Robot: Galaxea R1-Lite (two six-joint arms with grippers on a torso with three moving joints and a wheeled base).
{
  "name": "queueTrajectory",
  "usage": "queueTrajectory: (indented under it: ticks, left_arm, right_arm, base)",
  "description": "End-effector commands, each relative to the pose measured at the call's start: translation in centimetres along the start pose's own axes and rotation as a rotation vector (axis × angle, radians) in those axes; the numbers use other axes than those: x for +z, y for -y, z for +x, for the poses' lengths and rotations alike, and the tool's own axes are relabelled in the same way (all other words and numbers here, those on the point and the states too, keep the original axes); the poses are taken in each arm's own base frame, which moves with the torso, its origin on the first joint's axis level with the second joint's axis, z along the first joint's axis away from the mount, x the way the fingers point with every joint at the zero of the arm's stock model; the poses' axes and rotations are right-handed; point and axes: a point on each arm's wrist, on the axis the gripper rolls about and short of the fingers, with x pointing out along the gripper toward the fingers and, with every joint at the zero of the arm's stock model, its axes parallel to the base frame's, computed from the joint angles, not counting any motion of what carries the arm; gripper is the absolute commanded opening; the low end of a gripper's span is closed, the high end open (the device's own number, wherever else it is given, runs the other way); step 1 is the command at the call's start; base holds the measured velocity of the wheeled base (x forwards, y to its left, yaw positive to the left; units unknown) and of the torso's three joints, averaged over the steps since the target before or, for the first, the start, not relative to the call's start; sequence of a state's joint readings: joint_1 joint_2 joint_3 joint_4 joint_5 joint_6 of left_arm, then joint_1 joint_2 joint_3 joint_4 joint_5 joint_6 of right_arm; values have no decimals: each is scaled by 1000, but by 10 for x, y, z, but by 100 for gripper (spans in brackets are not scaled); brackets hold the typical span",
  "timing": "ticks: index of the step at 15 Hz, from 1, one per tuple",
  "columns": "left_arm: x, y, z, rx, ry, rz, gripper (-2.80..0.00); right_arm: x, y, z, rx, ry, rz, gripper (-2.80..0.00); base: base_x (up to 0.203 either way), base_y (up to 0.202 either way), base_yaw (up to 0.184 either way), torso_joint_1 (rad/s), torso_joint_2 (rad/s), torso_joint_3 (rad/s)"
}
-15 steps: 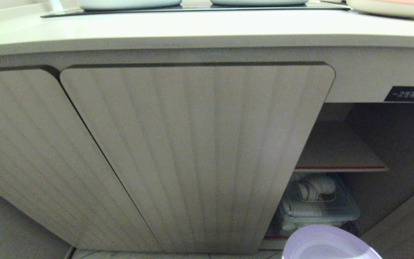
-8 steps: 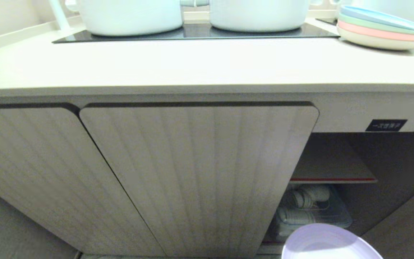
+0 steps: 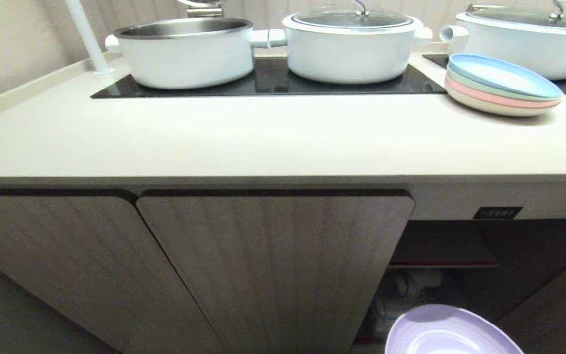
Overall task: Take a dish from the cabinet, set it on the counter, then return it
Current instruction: Place it on the table
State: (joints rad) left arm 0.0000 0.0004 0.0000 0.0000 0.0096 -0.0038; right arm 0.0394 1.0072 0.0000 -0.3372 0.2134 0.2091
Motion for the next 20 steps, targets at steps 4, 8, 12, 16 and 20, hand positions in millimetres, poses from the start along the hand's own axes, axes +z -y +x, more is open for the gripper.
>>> queueTrajectory:
  ticks: [4,8,12,16,20]
  left_arm:
    - [0,0,0,1,0,-1,-280]
    - [0,0,0,0,0,-1,-280]
    - [0,0,0,0,0,-1,-280]
    - [0,0,0,0,0,-1,-280]
    - [0,0,0,0,0,-1,-280]
  right_arm:
    - [0,0,0,2,2,-1,-280]
    - [0,0,0,1,3,0,-280]
    - [2,0,1,3,10,-1,-280]
    - [2,0,0,3,11,-1,-280]
    - [1,0,0,2,13,-1,-280]
  base:
    - [0,0,0,216,-502,-280]
    - [0,0,0,237,-521,-283]
    - [0,0,0,256,-548,-295]
    - [0,0,0,280,-596,-310]
    - [0,0,0,241,-497,-262]
